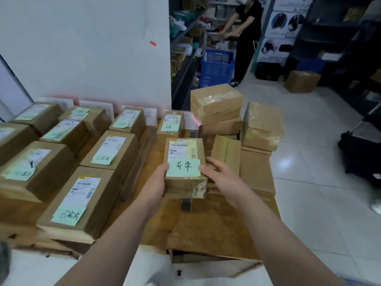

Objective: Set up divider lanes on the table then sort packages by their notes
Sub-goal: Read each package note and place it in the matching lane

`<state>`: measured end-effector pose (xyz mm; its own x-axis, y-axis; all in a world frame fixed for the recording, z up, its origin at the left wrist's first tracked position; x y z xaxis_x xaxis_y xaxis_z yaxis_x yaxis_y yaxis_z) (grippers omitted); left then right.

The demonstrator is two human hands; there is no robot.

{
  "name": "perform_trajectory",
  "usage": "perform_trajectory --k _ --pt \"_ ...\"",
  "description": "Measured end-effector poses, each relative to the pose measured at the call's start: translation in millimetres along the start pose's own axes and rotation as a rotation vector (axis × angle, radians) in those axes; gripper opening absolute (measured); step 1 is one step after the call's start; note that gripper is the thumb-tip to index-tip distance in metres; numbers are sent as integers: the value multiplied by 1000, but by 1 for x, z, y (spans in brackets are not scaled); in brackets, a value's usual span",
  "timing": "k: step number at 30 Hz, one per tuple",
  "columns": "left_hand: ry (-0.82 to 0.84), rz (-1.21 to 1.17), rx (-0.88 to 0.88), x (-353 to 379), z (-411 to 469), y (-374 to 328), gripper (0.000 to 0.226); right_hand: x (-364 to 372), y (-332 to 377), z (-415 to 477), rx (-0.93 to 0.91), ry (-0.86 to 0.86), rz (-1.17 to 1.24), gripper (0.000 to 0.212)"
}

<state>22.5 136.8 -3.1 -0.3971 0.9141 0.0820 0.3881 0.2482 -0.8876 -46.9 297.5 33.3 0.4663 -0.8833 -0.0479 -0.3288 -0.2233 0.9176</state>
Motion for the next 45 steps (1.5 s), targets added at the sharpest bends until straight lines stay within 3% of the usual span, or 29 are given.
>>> perform_trajectory --k 8,14,30,45 --pt "11 327 23 -66 55 -29 48 59 6 64 32 -36 -18 55" --pt "59 427 -17 -90 104 -32 45 77 -4 105 76 -126 -28 60" --pt "3 475 -169 -94 178 5 42 84 -57 185 183 -167 -68 60" --pt "-74 496 -181 -90 197 19 46 77 -64 202 160 -201 -158 59"
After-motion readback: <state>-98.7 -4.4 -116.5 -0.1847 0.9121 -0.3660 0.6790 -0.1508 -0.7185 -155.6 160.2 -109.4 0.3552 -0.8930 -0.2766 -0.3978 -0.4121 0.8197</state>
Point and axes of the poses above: each hand's wrist, its own z-axis towards the middle knuckle, its own x-axis out of the palm, y = z × x, the point moved 8 cm from there along z, towards the middle knuckle, and after that the axes turned 3 degrees about z, right-handed, at the moved point
